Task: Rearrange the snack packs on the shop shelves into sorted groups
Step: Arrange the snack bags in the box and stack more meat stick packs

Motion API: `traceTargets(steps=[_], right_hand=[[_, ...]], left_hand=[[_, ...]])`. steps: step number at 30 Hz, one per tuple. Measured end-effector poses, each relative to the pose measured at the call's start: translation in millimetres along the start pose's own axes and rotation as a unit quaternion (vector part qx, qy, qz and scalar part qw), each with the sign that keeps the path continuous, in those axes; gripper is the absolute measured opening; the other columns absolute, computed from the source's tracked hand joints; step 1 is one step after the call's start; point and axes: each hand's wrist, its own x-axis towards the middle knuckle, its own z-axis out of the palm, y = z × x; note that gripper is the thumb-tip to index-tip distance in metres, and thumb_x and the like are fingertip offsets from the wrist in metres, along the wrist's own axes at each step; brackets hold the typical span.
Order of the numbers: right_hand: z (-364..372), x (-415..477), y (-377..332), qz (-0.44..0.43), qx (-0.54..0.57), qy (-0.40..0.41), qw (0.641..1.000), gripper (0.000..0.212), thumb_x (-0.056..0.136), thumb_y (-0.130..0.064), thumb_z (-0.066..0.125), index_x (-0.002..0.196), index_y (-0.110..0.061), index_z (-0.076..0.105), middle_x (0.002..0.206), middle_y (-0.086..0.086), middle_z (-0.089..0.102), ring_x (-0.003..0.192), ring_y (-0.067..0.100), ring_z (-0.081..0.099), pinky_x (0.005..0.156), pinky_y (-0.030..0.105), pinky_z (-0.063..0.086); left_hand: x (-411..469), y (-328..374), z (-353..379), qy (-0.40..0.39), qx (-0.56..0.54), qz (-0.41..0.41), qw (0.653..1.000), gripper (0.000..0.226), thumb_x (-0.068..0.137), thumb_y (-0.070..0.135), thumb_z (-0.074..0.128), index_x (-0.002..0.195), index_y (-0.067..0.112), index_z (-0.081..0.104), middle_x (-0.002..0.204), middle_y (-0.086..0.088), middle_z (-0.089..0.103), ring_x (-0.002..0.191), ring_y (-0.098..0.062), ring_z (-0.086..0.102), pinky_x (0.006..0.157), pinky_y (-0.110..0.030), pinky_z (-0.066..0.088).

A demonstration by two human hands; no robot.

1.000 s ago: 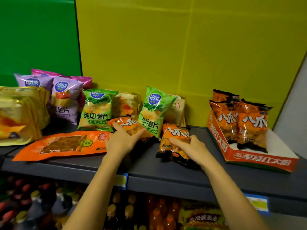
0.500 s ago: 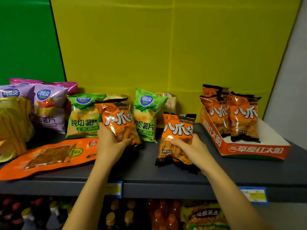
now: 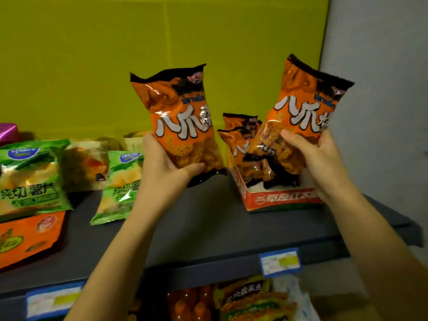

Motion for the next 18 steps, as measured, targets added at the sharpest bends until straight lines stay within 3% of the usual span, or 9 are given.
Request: traceTargets(steps=[2, 5, 8, 12, 15, 16, 18], right_hand=[[-24, 17, 3, 0.012, 0.047, 0.02, 0.999, 0.059, 0.08, -0.025, 0.067, 0.133, -0.024, 0.04, 0.123, -0.01, 0.058, 0.108, 0.006, 0.057, 0.092, 0.029, 0.047], [-52, 38, 10, 0.018, 0.091, 0.029, 0.995, 0.046, 0.082, -0.016, 0.063, 0.123, -0.024, 0.044, 0.112, -0.012, 0.06, 0.102, 0.003, 0.057, 0.081, 0.024, 0.048], [-71, 53, 20, 0.033, 0.145, -0.005, 0.989, 0.038, 0.082, -0.014, 0.063, 0.115, -0.028, 0.05, 0.106, -0.013, 0.064, 0.1, 0.004, 0.06, 0.078, 0.023, 0.05], [-82, 66, 38, 0.069, 0.187, -0.086, 0.976, 0.068, 0.058, -0.03, 0.071, 0.123, -0.026, 0.051, 0.117, -0.007, 0.064, 0.112, 0.011, 0.058, 0.096, 0.034, 0.047], [-80, 73, 51, 0.083, 0.176, -0.131, 0.972, 0.091, 0.046, -0.044, 0.082, 0.128, -0.027, 0.049, 0.119, -0.008, 0.064, 0.11, 0.008, 0.06, 0.093, 0.029, 0.05], [-80, 75, 55, 0.082, 0.171, -0.136, 0.972, 0.092, 0.045, -0.046, 0.082, 0.128, -0.028, 0.048, 0.118, -0.01, 0.064, 0.108, 0.006, 0.06, 0.092, 0.026, 0.049], [-80, 79, 59, 0.073, 0.14, -0.144, 0.977, 0.076, 0.064, -0.038, 0.074, 0.133, -0.025, 0.044, 0.115, -0.013, 0.061, 0.106, 0.003, 0.056, 0.094, 0.024, 0.046]], left_hand=[[7, 1, 37, -0.039, -0.034, -0.009, 0.999, 0.071, 0.063, -0.001, 0.077, 0.112, 0.02, 0.029, 0.119, 0.002, 0.051, 0.111, -0.01, 0.053, 0.093, -0.024, 0.046], [16, -6, 87, -0.079, -0.071, -0.047, 0.993, 0.076, 0.06, 0.006, 0.079, 0.115, 0.016, 0.028, 0.122, 0.0, 0.05, 0.116, -0.015, 0.052, 0.096, -0.033, 0.047], [20, -12, 124, -0.1, -0.082, -0.095, 0.987, 0.073, 0.067, 0.003, 0.078, 0.11, 0.019, 0.022, 0.109, 0.011, 0.045, 0.113, -0.01, 0.046, 0.093, -0.029, 0.044], [24, -22, 145, -0.129, -0.082, -0.117, 0.981, 0.071, 0.072, 0.008, 0.075, 0.114, 0.023, 0.019, 0.121, 0.004, 0.043, 0.117, -0.014, 0.046, 0.098, -0.034, 0.045], [26, -25, 153, -0.129, -0.061, -0.105, 0.984, 0.069, 0.076, 0.01, 0.072, 0.115, 0.023, 0.016, 0.126, 0.003, 0.041, 0.119, -0.014, 0.045, 0.097, -0.03, 0.044], [27, -25, 155, -0.123, -0.049, -0.101, 0.986, 0.069, 0.077, 0.011, 0.071, 0.117, 0.022, 0.016, 0.128, 0.002, 0.04, 0.12, -0.013, 0.044, 0.098, -0.03, 0.043], [26, -28, 158, -0.109, 0.005, -0.08, 0.991, 0.074, 0.076, 0.013, 0.072, 0.124, 0.017, 0.016, 0.137, -0.004, 0.038, 0.126, -0.016, 0.042, 0.103, -0.033, 0.041]])
